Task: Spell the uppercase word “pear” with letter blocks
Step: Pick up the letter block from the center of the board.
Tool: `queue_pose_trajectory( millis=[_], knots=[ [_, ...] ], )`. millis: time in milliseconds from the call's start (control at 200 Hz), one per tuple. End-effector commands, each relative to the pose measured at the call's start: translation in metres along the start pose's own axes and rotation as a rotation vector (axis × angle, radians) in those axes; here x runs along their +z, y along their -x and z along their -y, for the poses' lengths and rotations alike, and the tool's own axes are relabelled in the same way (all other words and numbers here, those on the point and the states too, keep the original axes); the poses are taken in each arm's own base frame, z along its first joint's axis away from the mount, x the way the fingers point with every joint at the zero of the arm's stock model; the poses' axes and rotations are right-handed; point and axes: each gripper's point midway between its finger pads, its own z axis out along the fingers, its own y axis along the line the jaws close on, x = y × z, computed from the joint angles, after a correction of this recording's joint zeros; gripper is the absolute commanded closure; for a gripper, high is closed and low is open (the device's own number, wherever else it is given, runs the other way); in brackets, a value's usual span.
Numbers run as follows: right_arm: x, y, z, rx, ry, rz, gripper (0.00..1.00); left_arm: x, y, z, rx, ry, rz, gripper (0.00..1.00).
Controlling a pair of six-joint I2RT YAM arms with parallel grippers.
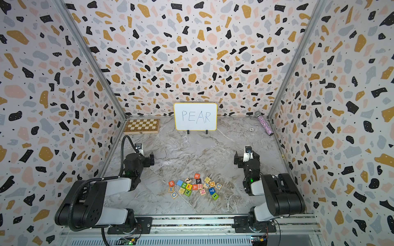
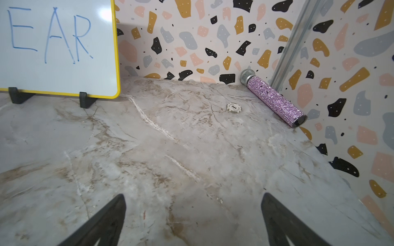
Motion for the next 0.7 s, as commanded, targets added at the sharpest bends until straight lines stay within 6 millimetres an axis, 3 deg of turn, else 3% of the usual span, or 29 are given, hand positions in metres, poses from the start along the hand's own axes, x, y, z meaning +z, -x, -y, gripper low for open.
queue_pose_trajectory(
  millis=[0,80,150,215,250,325,371,451,516,586,651,696],
  knots=[
    [-0.014,0.024,0.003,-0.021,-0.051,0.097,0.01,0.0,0.019,-0.004,-0.02,0.014,0.058,0.01],
    [-0.012,0.034,0.02,0.049,-0.221,0.018,0.01,-0.014,0.038,-0.004,-0.006,0.02,0.076,0.01],
    [-0.008,0.042,0.042,0.259,-0.337,-0.099,0.01,-0.038,0.062,-0.004,-0.028,0.035,0.083,0.01],
    [-0.02,0.034,0.067,0.554,-0.492,-0.2,0.0,-0.062,0.089,0.003,-0.143,-0.036,0.163,0.01],
    [-0.023,0.028,0.065,0.636,-0.473,-0.272,0.0,-0.075,0.103,0.01,-0.193,-0.088,0.198,0.01],
    [-0.007,0.059,0.011,0.55,-0.12,-0.25,0.04,-0.095,0.12,0.026,-0.282,-0.148,0.17,0.06],
    [-0.011,0.07,-0.017,0.484,-0.046,-0.25,0.05,-0.105,0.132,0.042,-0.281,-0.194,0.137,0.1],
    [-0.025,0.088,-0.074,0.32,0.108,-0.239,0.04,-0.118,0.135,0.073,-0.234,-0.26,0.037,0.13],
    [-0.043,0.091,-0.118,0.204,0.229,-0.24,0.04,-0.128,0.13,0.1,-0.17,-0.321,-0.052,0.13],
    [-0.065,0.088,-0.152,0.115,0.322,-0.241,0.03,-0.139,0.12,0.126,-0.115,-0.388,-0.141,0.15],
    [-0.086,0.081,-0.176,0.036,0.402,-0.231,0.03,-0.147,0.106,0.149,-0.069,-0.456,-0.227,0.18],
    [-0.098,0.075,-0.182,0.004,0.413,-0.221,0.03,-0.152,0.095,0.164,-0.044,-0.501,-0.286,0.19]
  ],
)
